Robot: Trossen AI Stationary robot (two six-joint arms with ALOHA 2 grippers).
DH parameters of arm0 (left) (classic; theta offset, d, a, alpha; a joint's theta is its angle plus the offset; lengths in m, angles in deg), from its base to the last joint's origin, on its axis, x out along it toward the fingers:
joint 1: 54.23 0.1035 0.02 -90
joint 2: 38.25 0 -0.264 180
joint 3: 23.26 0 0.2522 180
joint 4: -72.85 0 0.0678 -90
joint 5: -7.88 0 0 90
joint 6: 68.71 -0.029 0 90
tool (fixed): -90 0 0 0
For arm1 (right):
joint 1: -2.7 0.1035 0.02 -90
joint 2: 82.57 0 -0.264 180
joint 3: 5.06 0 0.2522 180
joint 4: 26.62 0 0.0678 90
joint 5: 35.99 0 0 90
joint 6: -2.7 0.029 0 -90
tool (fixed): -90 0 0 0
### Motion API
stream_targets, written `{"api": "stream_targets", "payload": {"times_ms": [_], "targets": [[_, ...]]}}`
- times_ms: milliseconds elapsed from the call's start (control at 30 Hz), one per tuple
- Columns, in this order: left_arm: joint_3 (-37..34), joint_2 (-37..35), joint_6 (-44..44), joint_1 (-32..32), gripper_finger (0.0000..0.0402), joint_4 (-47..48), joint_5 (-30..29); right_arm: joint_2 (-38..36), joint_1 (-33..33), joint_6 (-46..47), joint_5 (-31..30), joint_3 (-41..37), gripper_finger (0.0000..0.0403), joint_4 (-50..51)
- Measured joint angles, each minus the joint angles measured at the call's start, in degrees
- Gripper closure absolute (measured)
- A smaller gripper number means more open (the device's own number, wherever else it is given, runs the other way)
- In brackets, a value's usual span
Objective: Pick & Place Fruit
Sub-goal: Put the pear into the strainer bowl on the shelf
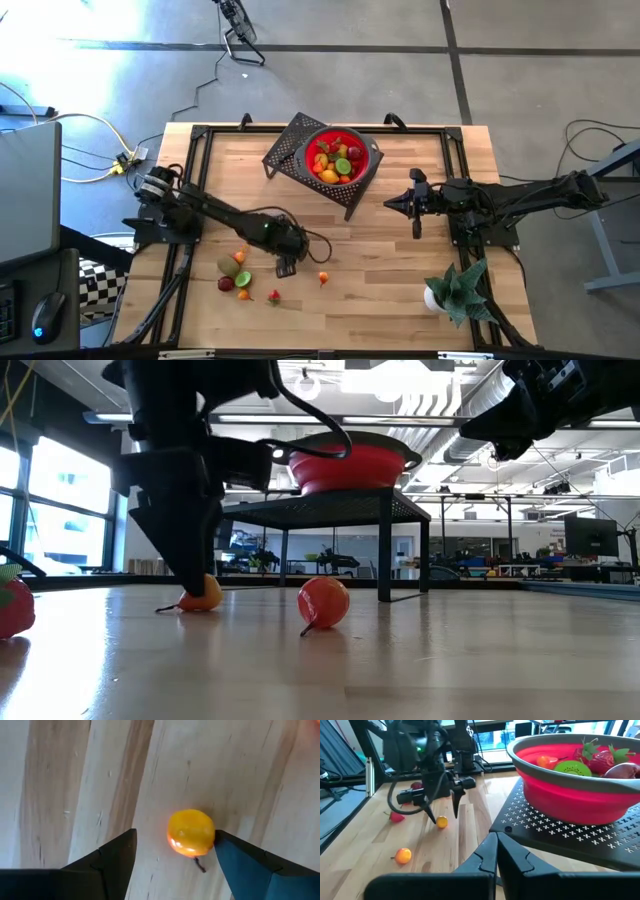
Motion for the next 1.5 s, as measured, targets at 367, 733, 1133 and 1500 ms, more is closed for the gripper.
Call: {"api": "stream_targets", "payload": {"times_ms": [367, 733, 1133, 1500], "targets": [[-0.06, 0.00, -1.98, 1.14, 0.0144, -1.34, 3.91, -0.01, 0.00, -0.43, -0.04, 0.00, 0.0401, 0.02], [-0.06, 0.00, -1.98, 1.14, 0.0144, -3.35, 3.99, 0.00, 0.00, -0.43, -0.02, 0.01, 0.0401, 0.02], [-0.06, 0.02, -1.88, 1.14, 0.0144, -3.33, 4.17, 0.01, 0.00, -0.43, 0.00, 0.00, 0.0401, 0.04], [-0.06, 0.02, -1.87, 1.14, 0.0144, -3.35, 5.06, 0.00, 0.00, -0.43, 0.00, 0.00, 0.0401, 0.07]]}}
